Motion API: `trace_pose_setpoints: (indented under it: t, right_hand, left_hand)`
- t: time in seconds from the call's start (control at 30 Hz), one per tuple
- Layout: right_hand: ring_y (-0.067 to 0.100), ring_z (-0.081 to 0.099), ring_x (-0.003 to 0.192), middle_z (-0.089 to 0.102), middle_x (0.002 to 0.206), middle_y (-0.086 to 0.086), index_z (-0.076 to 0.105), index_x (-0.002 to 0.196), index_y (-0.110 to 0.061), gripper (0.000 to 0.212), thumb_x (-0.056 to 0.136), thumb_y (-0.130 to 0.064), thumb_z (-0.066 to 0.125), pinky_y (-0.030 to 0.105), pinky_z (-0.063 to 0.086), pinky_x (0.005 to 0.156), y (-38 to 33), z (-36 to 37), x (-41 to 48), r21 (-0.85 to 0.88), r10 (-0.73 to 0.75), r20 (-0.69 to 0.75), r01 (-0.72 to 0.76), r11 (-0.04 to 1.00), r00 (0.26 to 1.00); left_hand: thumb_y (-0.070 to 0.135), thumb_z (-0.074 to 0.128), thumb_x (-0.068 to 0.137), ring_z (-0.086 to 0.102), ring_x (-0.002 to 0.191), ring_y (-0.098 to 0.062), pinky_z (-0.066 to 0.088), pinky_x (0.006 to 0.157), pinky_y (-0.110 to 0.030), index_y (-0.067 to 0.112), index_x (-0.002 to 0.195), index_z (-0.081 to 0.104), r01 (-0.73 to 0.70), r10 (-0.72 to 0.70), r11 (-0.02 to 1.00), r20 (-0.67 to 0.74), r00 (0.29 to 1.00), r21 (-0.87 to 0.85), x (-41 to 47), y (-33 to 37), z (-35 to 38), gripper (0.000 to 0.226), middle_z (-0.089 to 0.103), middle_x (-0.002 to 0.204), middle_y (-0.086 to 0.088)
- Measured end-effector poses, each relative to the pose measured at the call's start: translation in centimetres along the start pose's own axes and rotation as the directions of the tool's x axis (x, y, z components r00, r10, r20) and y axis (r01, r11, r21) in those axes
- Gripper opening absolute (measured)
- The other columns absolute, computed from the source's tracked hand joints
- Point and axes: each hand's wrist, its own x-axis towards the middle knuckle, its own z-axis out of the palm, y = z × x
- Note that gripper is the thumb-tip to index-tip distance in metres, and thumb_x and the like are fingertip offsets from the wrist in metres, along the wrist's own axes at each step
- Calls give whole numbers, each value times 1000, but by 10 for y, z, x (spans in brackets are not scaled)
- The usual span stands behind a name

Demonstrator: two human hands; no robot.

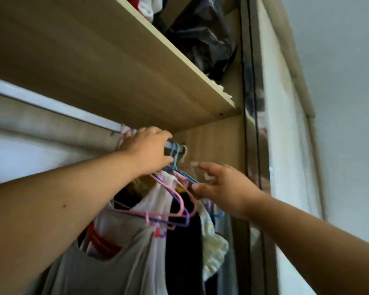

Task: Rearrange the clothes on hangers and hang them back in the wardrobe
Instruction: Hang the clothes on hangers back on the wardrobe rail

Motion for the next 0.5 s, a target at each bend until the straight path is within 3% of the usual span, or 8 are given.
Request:
trace_pose_setpoints:
  t: [0.07,0.13,0.27,0.37,0.5]
  right_hand:
    - [17,45,124,50,132,0,38,141,-33,63,84,-47,61,21,34,98,22,-26,-49,-182,44,3,-43,982,999]
    - [14,49,119,43,137,-4,32,142,-38,64,85,-50,59,24,39,97,45,-53,-112,-301,133,32,-117,947,991]
    - [14,42,127,35,142,-9,26,143,-41,64,86,-52,55,32,38,104,81,-107,-262,-512,339,118,-235,826,934]
    - [16,42,126,37,140,-6,29,141,-41,63,85,-51,55,33,37,104,102,-150,-393,-588,526,110,-372,719,843]
    - [20,43,126,41,139,-4,36,138,-39,64,77,-60,37,31,38,102,108,-200,-577,-590,787,11,-632,503,617]
  left_hand:
    - [54,61,73,40,131,-21,34,106,-42,37,130,47,-147,149,980,10,989,-138,-29,58,6,62,44,139,5]
    - [54,60,77,34,135,-18,29,109,-42,38,133,42,-257,283,935,74,956,-244,-72,128,12,62,38,144,7]
    - [58,51,81,23,140,-14,22,112,-42,39,141,28,-392,528,772,164,833,-500,-178,270,17,68,26,152,9]
    - [60,46,80,29,138,-15,26,110,-38,37,142,28,-427,672,609,149,725,-668,-260,375,10,69,30,150,7]
    - [50,55,83,31,137,-17,28,110,-40,36,144,28,-407,829,442,191,526,-799,-371,510,-20,68,27,152,5]
